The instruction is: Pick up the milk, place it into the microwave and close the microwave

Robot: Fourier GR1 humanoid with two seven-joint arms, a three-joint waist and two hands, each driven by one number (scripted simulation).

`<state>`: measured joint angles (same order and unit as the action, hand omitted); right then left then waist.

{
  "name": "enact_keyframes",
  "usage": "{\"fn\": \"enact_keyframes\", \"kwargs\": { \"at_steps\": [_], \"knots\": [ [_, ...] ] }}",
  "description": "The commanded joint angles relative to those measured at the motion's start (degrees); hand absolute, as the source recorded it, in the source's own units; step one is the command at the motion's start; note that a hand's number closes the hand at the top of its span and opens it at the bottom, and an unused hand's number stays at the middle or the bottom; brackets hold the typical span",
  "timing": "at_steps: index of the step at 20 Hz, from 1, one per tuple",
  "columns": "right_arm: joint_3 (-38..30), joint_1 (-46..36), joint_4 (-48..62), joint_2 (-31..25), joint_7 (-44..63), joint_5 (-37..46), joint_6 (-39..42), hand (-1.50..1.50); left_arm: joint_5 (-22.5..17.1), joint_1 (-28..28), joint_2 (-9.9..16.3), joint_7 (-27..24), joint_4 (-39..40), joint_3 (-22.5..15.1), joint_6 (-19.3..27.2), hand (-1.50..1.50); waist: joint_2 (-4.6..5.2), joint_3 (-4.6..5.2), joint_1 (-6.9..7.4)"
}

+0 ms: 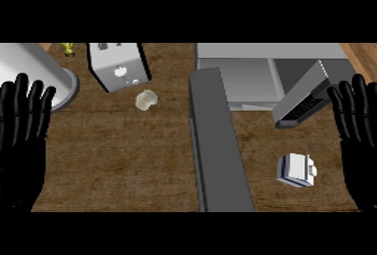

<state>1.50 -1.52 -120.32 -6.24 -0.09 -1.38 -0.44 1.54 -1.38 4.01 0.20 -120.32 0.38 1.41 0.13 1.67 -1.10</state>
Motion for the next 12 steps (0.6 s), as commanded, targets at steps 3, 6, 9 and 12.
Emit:
{"fn": "enact_keyframes", "kwargs": {
  "at_steps": [3, 6, 9, 12],
  "knots": [
    [-3.58, 3.81, 0.02, -3.43, -2.37, -4.71, 5.98, -1.5, -0.82, 0.26, 0.17, -0.78, 2.35, -0.94, -2.03, -1.5, -0.15, -1.69, 0.93],
    [-11.6, 0.33, 5.5, -8.53, -3.38, -13.27, 12.01, -1.5, -2.67, 2.38, 1.86, -8.52, 7.69, 1.99, -5.2, -1.5, -0.04, -1.67, 1.12],
    [-9.67, 2.83, 5.12, -5.03, 1.84, -19.21, 11.3, -1.5, -1.42, 4.9, -2.93, 0.67, 3.85, -1.19, 0.12, -1.5, -0.16, -1.7, 1.18],
    [-14.06, 8.4, 4.11, -7.1, -0.92, -22.14, 15.72, -1.5, -0.51, 8.06, -3.5, 3.54, -2.81, -3.19, 0.85, -1.5, -0.28, -1.71, 1.04]
  ]
}}
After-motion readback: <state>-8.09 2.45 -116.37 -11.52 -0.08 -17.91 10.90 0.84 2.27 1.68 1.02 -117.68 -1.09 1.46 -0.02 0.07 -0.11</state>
